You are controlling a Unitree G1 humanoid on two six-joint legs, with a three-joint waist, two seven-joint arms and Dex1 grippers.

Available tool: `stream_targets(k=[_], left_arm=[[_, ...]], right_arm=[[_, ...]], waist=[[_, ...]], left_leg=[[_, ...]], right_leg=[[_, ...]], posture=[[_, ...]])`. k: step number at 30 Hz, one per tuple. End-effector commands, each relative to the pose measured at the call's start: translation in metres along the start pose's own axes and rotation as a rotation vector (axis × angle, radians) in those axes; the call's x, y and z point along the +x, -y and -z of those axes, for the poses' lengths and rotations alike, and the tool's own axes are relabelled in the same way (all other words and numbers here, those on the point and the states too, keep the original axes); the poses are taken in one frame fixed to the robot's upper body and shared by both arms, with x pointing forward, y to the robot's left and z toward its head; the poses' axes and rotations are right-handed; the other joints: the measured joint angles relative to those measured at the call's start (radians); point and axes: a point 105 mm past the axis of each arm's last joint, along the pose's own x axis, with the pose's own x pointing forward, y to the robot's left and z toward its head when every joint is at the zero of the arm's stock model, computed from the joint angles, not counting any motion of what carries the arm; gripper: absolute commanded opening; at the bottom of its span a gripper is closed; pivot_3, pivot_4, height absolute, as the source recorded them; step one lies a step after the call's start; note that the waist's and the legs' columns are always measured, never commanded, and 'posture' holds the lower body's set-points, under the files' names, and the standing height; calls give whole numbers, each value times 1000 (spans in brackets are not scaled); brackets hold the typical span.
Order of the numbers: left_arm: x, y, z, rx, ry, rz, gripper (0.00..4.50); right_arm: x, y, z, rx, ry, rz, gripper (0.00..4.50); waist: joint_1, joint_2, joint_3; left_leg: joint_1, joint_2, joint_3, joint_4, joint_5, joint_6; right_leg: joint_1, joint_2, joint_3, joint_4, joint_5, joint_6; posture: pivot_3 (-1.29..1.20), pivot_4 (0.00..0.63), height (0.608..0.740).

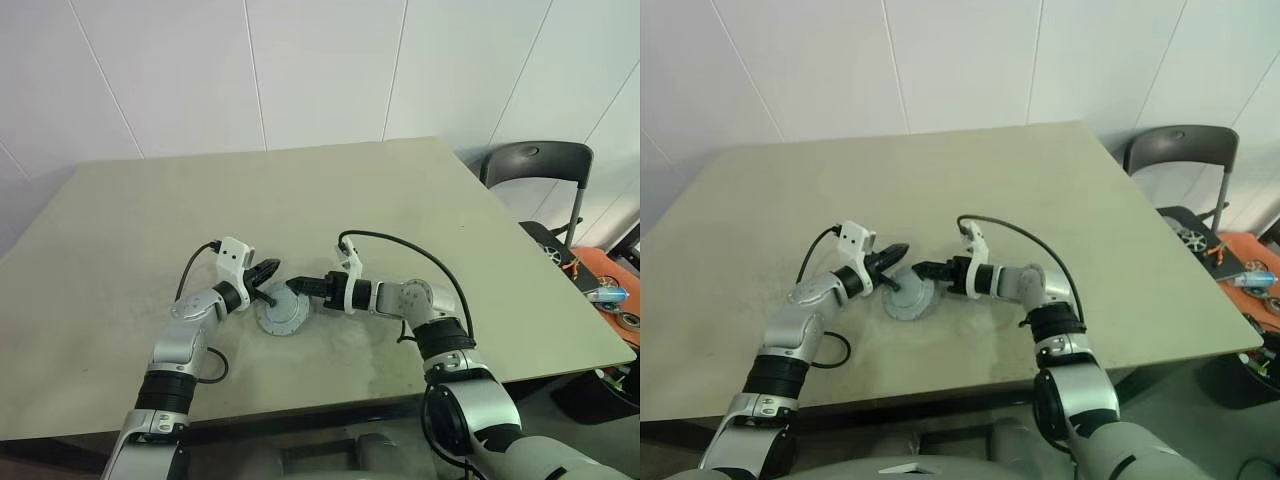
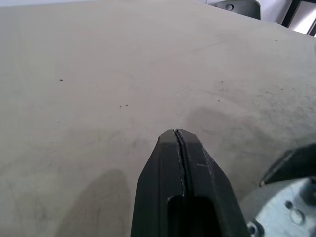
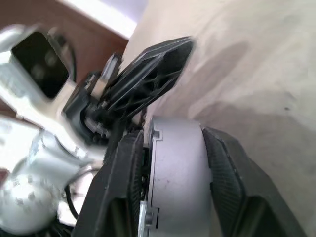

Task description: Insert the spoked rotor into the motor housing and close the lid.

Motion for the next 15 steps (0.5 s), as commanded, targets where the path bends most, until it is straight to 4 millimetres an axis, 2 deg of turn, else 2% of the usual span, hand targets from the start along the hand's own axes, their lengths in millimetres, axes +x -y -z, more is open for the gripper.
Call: stream_targets(k=[1, 4, 11, 13, 15], left_arm=[[3, -1, -18, 32, 55, 3, 0], [3, -2, -18, 32, 56, 3, 0], [2, -4, -24, -7, 99, -12, 0], [2, -14, -31, -45, 136, -64, 0], [0, -33, -34, -70, 149, -175, 0]], right_arm=[[-2, 2, -8, -32, -1, 52, 1731], [-2, 0, -3, -59, -28, 48, 1500], [-1, 2, -1, -112, -52, 74, 1487], [-1, 1, -2, -113, -48, 69, 1486], [-1, 3, -5, -104, -35, 81, 1486]], waist=[[-1, 0, 0], [-1, 0, 0], [-2, 0, 0], [-2, 0, 0], [-1, 0, 0]], left_leg=[[-1, 0, 0, 0, 0, 0], [-1, 0, 0, -2, 0, 0], [-1, 0, 0, -1, 0, 0], [0, 0, 0, -1, 0, 0], [0, 0, 0, -1, 0, 0]], right_leg=[[-1, 0, 0, 0, 0, 0], [-1, 0, 0, -1, 0, 0], [-1, 0, 0, -1, 0, 0], [-1, 0, 0, -1, 0, 0], [-1, 0, 0, -1, 0, 0]], posture=[[0, 0, 740], [0, 0, 740], [0, 0, 740], [0, 0, 740], [0, 0, 740]])
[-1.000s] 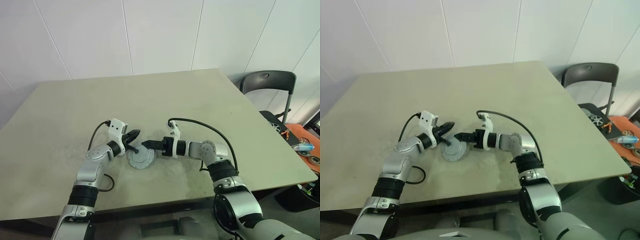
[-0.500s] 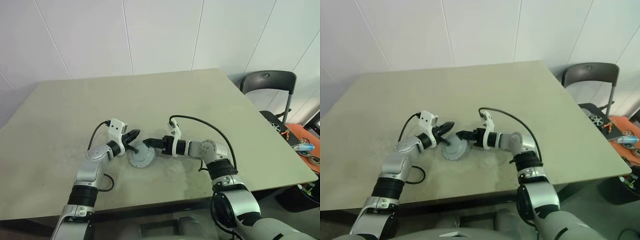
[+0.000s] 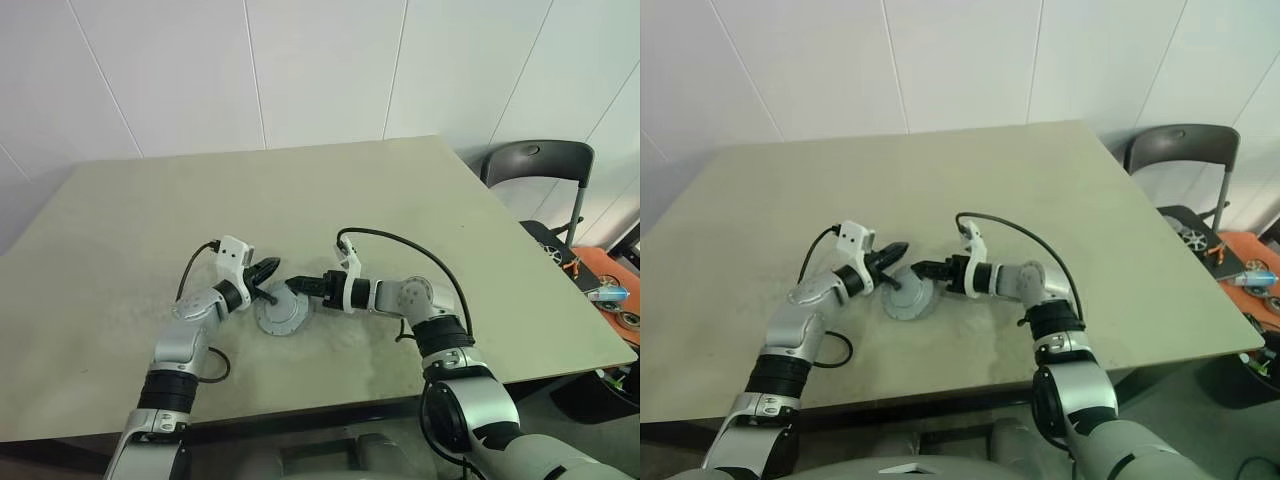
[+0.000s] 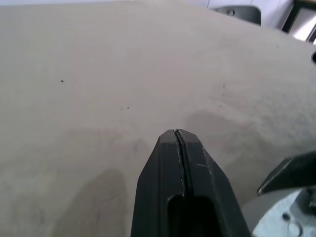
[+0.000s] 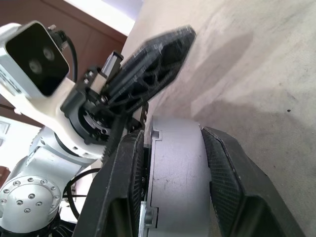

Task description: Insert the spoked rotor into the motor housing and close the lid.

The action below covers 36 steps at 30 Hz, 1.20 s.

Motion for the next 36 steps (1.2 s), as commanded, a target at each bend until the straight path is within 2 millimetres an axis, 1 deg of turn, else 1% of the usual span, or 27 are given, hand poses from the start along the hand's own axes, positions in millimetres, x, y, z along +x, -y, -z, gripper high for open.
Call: stream_targets(k=[1, 3, 6, 7, 10, 12, 14, 16, 18, 20, 23, 25, 27, 31, 36], left_arm=[[-1, -33, -29, -10, 97, -175, 0], [-3, -49, -28, -31, 101, -256, 0], [-12, -71, -35, -135, 163, -364, 0], [-14, -74, -37, -174, 185, -379, 0], [-16, -75, -39, -279, 221, -359, 0], [-13, -65, -36, -296, 205, -294, 0], [-9, -53, -28, -284, 154, -237, 0], [-8, -49, -27, -289, 142, -215, 0], [-8, -46, -28, -288, 143, -199, 0], [-8, -44, -29, -284, 141, -189, 0], [-8, -37, -35, -277, 167, -139, 0], [-8, -19, -44, -243, 196, -30, 0], [-9, 3, -50, -196, 205, 83, 0], [-12, 22, -50, -159, 192, 190, 0], [-21, 35, -47, -84, 179, 288, 0]], right_arm=[[-3, 10, -6, -37, 2, 85, 1486], [-4, 13, -11, -5, 34, 96, 1486], [-9, 32, -25, 112, 138, 191, 1486], [-11, 37, -28, 149, 164, 206, 1486], [-13, 37, -36, 216, 205, 183, 1486], [-13, 32, -43, 246, 235, 151, 1486], [-17, 25, -59, 318, 331, 86, 1486], [-21, 23, -70, 355, 390, 54, 1486], [-23, 20, -74, 344, 395, 37, 1486], [-22, 16, -73, 326, 376, 19, 1486], [-18, 2, -65, 214, 280, -13, 1486], [-15, -5, -57, 124, 197, -15, 1486], [-14, -6, -51, 61, 139, 0, 1486], [-16, -7, -47, -26, 73, 18, 1486], [-22, -8, -38, -153, -32, 44, 1486]], waist=[[0, 0, 0], [0, 0, 0], [0, 0, 0], [3, 0, 0], [12, -1, 0], [14, -1, 0], [14, -1, 0], [13, -1, 0], [8, -1, 0], [-2, -1, 0], [-5, 0, 0], [-6, 0, 0], [-3, 0, 0], [1, 0, 0], [-3, 0, 1]], left_leg=[[0, 0, 0, 0, 0, 0], [0, 0, 0, 0, 0, 0], [0, 0, 0, 0, 0, 0], [0, 0, 0, 0, 0, 0], [0, -1, -2, 1, 0, 0], [-2, -2, -2, 1, 0, 0], [-3, -2, -2, 1, 0, 0], [-4, -2, -2, 1, 0, 0], [-7, -2, -2, 1, 0, 0], [-9, -1, -2, 1, 0, 0], [-11, -1, -2, 0, 0, 0], [-13, -1, -2, 0, 0, 0], [-14, -1, -2, 0, 0, 0], [-14, -2, -2, 2, 0, 0], [-14, -1, -1, 3, 0, 0]], right_leg=[[0, 0, 0, 0, 0, 0], [0, 0, 0, 0, 0, 0], [1, 0, 0, 0, 0, 0], [1, 0, 0, 0, 0, 0], [1, -1, -1, 0, 0, 0], [1, -1, -1, -1, 1, 1], [0, -1, -1, -2, 1, 1], [-1, -1, -1, -2, 1, 1], [-4, -1, -1, -1, 3, -2], [-7, -1, -1, 0, 3, -3], [-9, 0, -1, 0, 3, -3], [-12, 0, -1, 0, 4, -3], [-13, -1, -1, 0, 4, -3], [-12, -1, -1, 0, 4, -3], [-12, -1, -1, 0, 4, -3]], posture=[[0, 0, 740], [0, 0, 740], [0, 0, 740], [0, 0, 740], [0, 0, 740], [0, 0, 740], [0, 0, 740], [0, 0, 740], [0, 0, 740], [0, 0, 740], [0, 0, 740], [0, 0, 740], [0, 0, 740], [0, 0, 740], [0, 0, 740]])
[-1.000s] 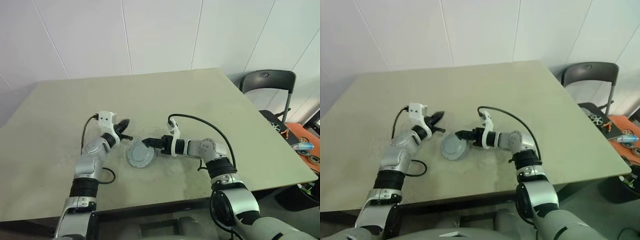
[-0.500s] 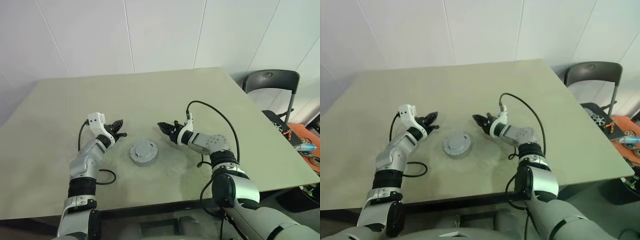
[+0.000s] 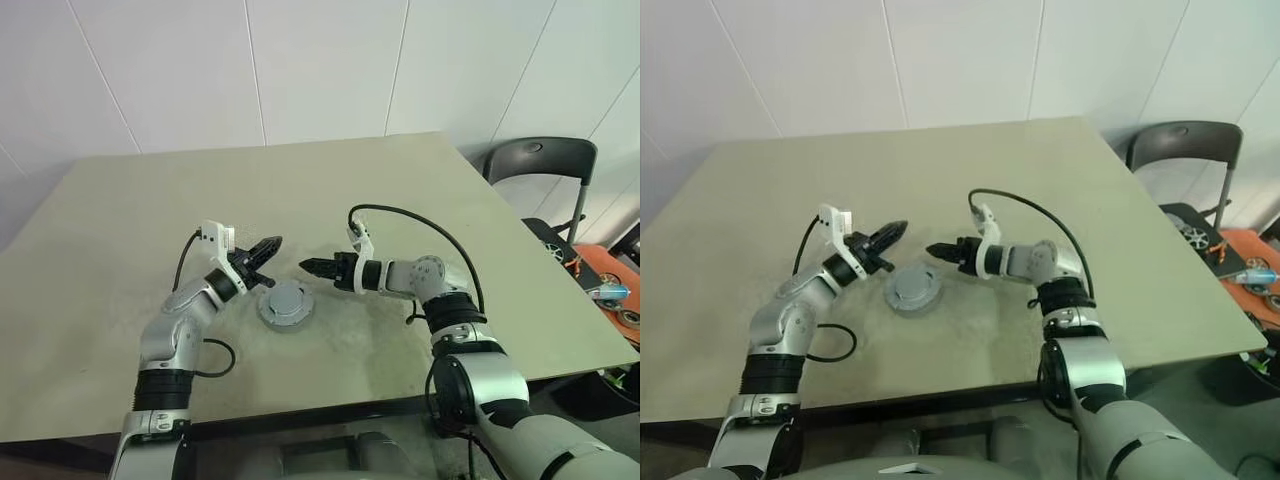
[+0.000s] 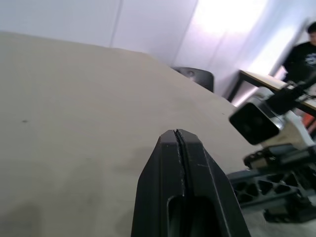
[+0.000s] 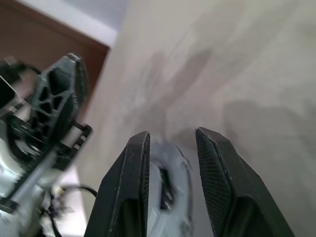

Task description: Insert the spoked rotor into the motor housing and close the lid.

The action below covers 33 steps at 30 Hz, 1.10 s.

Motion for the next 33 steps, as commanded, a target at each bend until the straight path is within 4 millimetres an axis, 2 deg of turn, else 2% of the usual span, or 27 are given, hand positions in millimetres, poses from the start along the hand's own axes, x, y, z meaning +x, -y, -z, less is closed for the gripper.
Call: stream_targets(k=[1, 8, 15, 18, 25, 29, 33], left_arm=[[-3, 15, -9, 99, 6, 97, 0], [-23, 20, 7, 206, -124, 187, 0], [-34, 19, 21, 235, -217, 202, 0], [-35, 16, 23, 240, -219, 187, 0], [-36, 10, 30, 242, -219, 172, 0], [-39, 6, 33, 244, -218, 159, 0], [-41, 5, 35, 247, -215, 155, 0]], right_arm=[[-3, -10, -2, -115, -42, -27, 1486], [-21, -13, 8, -198, -125, -53, 1486], [-34, -9, 25, -166, -182, -38, 1486], [-35, -9, 28, -157, -185, -34, 2083], [-38, -5, 40, -98, -230, -2, 4476], [-35, -3, 46, -34, -234, 7, 4476], [-31, 10, 54, -50, -254, 100, 4476]], waist=[[0, 0, 0], [2, 0, 0], [3, 0, 0], [3, 0, 0], [4, 0, 0], [4, 0, 0], [2, 0, 0]], left_leg=[[0, 0, 0, 0, 0, 0], [0, 1, 0, -1, 0, 0], [0, 1, 0, 0, 0, 0], [0, 0, 0, 0, 0, 0], [0, 0, 0, 0, 0, 0], [0, 0, 0, 0, 0, 0], [1, 1, 0, 0, 0, 0]], right_leg=[[0, 0, 0, 0, 0, 0], [-1, 0, 0, 0, 0, 0], [0, 0, 0, 0, -2, 4], [0, 0, 0, 0, -2, 4], [0, 0, 0, 0, -2, 4], [0, 0, 0, 0, -2, 3], [0, 0, 0, 0, -2, 3]], posture=[[0, 0, 740], [0, 0, 740], [0, 0, 740], [0, 0, 740], [0, 0, 740], [0, 0, 740], [0, 0, 740]])
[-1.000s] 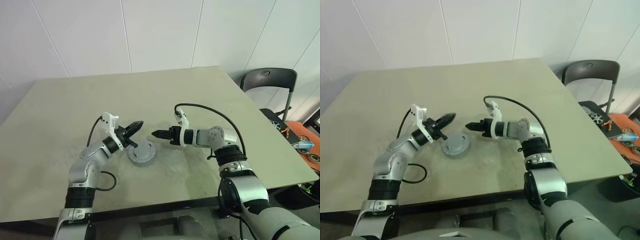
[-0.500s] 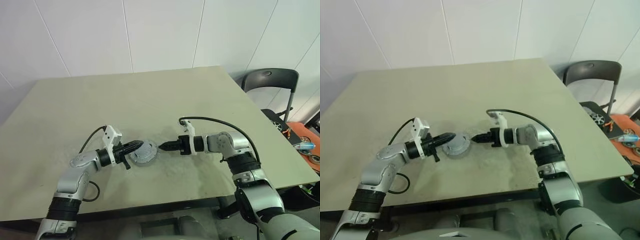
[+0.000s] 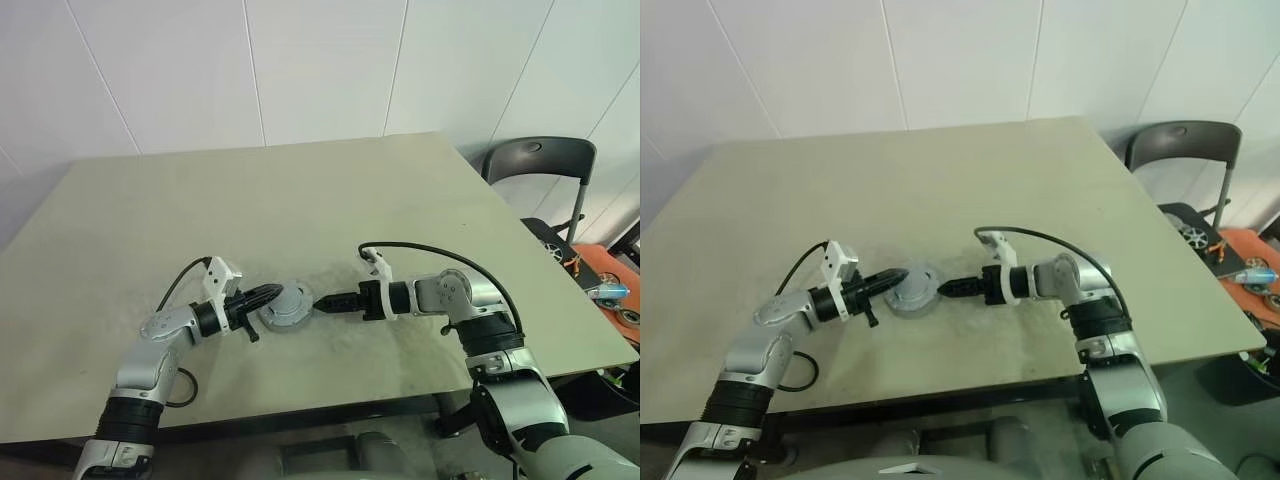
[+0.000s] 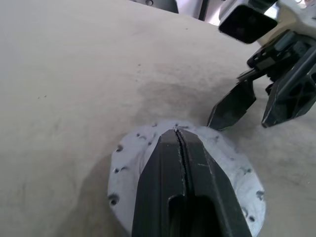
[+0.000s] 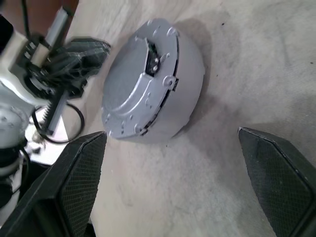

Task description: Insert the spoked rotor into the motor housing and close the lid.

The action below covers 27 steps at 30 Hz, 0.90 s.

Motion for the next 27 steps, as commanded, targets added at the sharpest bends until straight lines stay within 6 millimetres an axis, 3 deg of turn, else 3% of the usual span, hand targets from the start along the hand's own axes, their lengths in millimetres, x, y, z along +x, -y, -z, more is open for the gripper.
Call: stream_targets(k=[1, 8, 15, 27], left_arm=[[-1, -1, -9, 46, 26, 0, 0], [-2, 0, -8, 50, 26, -8, 0], [0, 0, -10, 59, 22, -4, 0], [2, 1, -18, 74, 26, -2, 0]], right_arm=[[8, 9, 10, -9, -42, 76, 4476], [13, 2, 9, 28, -44, 50, 4476], [30, -14, 7, 104, -46, -14, 4476], [42, -46, 1, 146, -93, -147, 4476]], waist=[[0, 0, 0], [-1, 0, 0], [-10, -1, -1], [-3, 0, 0]], left_leg=[[1, 0, 0, 0, 0, 0], [14, 0, 1, 0, 0, 0], [15, 3, 1, -2, 0, 0], [12, 5, 1, -4, 0, 0]], right_leg=[[0, 0, 0, 0, 0, 0], [13, 0, 0, 0, -3, -3], [13, 2, 0, 0, -1, 0], [8, 5, 1, 0, -1, 0]], posture=[[0, 0, 740], [0, 0, 740], [0, 0, 740], [0, 0, 740]])
